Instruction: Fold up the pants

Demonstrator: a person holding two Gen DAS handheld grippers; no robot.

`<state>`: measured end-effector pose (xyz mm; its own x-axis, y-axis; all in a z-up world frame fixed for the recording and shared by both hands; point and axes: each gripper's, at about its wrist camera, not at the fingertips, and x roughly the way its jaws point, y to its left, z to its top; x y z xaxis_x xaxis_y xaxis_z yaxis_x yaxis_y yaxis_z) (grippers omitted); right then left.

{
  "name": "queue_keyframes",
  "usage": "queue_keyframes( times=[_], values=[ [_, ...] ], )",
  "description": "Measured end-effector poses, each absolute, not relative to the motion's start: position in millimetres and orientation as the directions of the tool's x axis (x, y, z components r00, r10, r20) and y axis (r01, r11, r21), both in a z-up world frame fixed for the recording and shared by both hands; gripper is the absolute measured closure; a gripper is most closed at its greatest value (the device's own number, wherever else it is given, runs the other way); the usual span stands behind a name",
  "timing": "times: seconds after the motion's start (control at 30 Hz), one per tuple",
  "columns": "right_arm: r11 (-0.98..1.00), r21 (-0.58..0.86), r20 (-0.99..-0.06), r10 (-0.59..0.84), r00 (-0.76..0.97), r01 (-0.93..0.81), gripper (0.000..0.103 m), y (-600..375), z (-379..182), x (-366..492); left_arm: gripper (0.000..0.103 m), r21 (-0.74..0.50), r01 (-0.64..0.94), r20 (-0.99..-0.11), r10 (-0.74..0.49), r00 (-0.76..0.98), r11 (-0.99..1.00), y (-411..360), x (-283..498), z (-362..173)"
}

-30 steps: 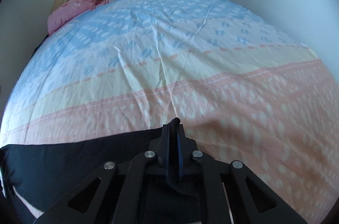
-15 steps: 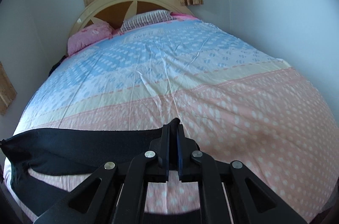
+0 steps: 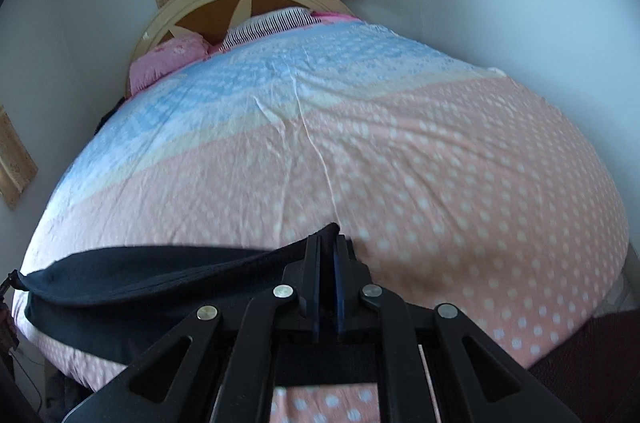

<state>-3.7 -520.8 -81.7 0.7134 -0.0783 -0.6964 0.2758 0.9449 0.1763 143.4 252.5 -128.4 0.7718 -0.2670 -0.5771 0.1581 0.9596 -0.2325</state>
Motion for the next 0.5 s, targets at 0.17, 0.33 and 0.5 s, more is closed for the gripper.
queue_keyframes(
  times=[0.17, 0.33, 0.5],
  values=[
    [0.947, 0.123, -0.758, -0.103, 0.644, 0.296, 0.098, -517.0, -110.9, -9.0, 0.089, -0.188, 0.185, -0.587, -0.261, 0.766, 0.965, 247.2, 128.0, -151.3],
    [0.942, 0.045, -0.78, -0.175, 0.601, 0.333, 0.061, -516.6, -114.7, -12.6, 0.079, -0.023, 0.226, -0.597, -0.194, 0.778, 0.974, 237.9, 113.4, -159.7],
    [0.949, -0.058, -0.698, -0.26, 0.668, 0.309, 0.052, -483.0, -76.3, -26.3, 0.053, 0.072, 0.239, -0.58, -0.154, 0.8, 0.968, 247.2, 96.2, -154.7]
  ],
)
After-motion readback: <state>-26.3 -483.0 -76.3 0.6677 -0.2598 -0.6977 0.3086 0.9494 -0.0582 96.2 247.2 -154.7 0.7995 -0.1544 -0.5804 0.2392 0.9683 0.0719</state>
